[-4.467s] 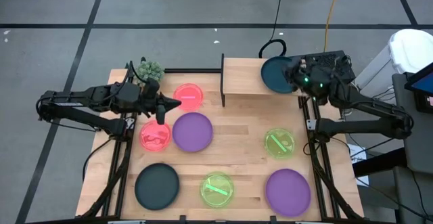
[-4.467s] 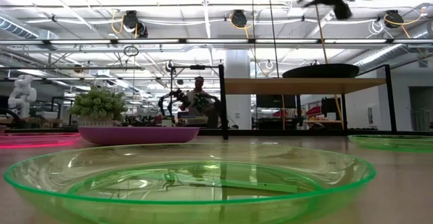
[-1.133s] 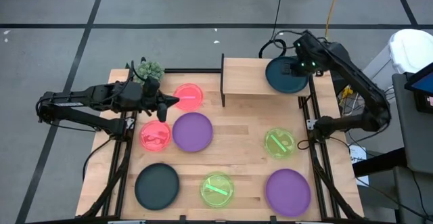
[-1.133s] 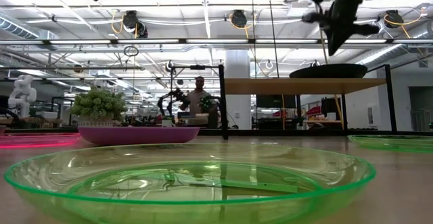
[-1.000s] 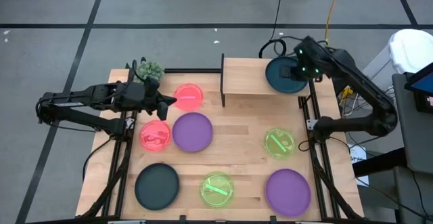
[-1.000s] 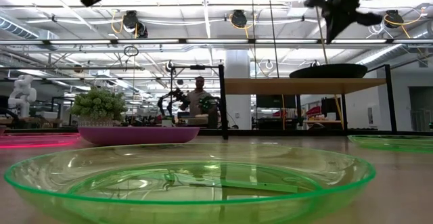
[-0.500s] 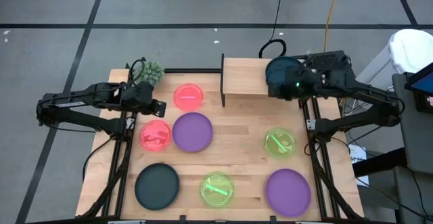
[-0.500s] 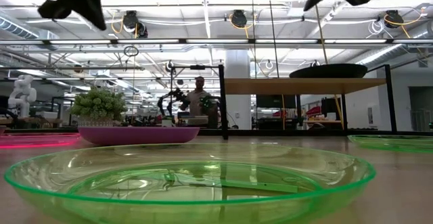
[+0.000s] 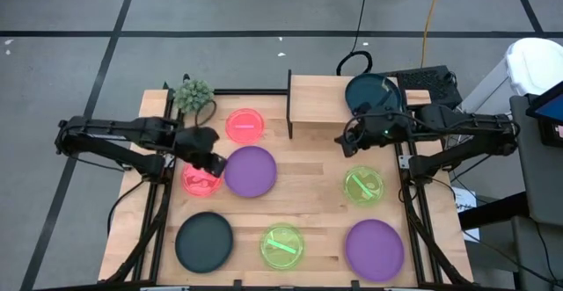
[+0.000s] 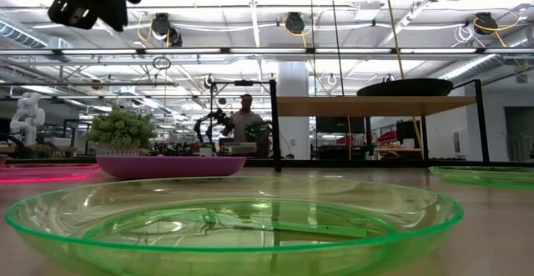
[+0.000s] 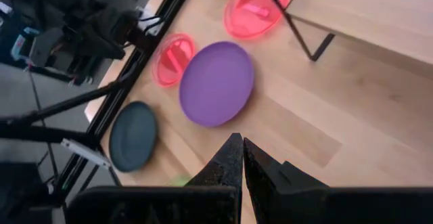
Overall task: Place and stack plates onto a shelf
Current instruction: Put the left green plate on the shelf
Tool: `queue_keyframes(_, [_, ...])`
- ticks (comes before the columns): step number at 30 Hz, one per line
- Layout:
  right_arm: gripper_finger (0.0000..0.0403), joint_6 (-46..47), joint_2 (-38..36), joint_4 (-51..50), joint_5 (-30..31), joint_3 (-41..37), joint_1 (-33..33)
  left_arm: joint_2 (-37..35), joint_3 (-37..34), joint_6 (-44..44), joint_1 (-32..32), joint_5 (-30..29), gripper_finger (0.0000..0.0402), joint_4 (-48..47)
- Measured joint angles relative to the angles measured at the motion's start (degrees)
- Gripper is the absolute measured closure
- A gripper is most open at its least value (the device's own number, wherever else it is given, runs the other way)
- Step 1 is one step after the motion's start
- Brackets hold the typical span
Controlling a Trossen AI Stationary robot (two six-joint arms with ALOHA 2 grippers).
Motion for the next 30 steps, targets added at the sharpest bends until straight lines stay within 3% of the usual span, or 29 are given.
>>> queue_keyframes(7, [0.0403,-1.83,0.00,0.02,0.15,0.00,2.85,6.26,0.00,0.86,-9.25,0.58,0.0300,11.21])
queue_keyframes(11, [0.0403,-3.48,0.02,-0.01,0.17,0.00,4.23,11.45,-0.02,1.41,-13.02,0.51,0.0298,17.24])
queue_keyframes(21, [0.0403,-5.97,0.02,-0.44,0.24,0.00,7.38,23.98,-0.04,-8.43,-19.99,2.54,0.0293,29.41])
queue_keyframes(25, [0.0403,-6.73,0.02,-0.44,0.44,0.00,7.67,27.35,-0.04,-9.67,-20.72,3.00,0.0252,30.26])
queue_keyframes(30, [0.0403,-7.67,0.02,-0.14,0.63,0.00,7.67,30.60,-0.07,-13.32,-20.74,3.05,0.0169,31.46])
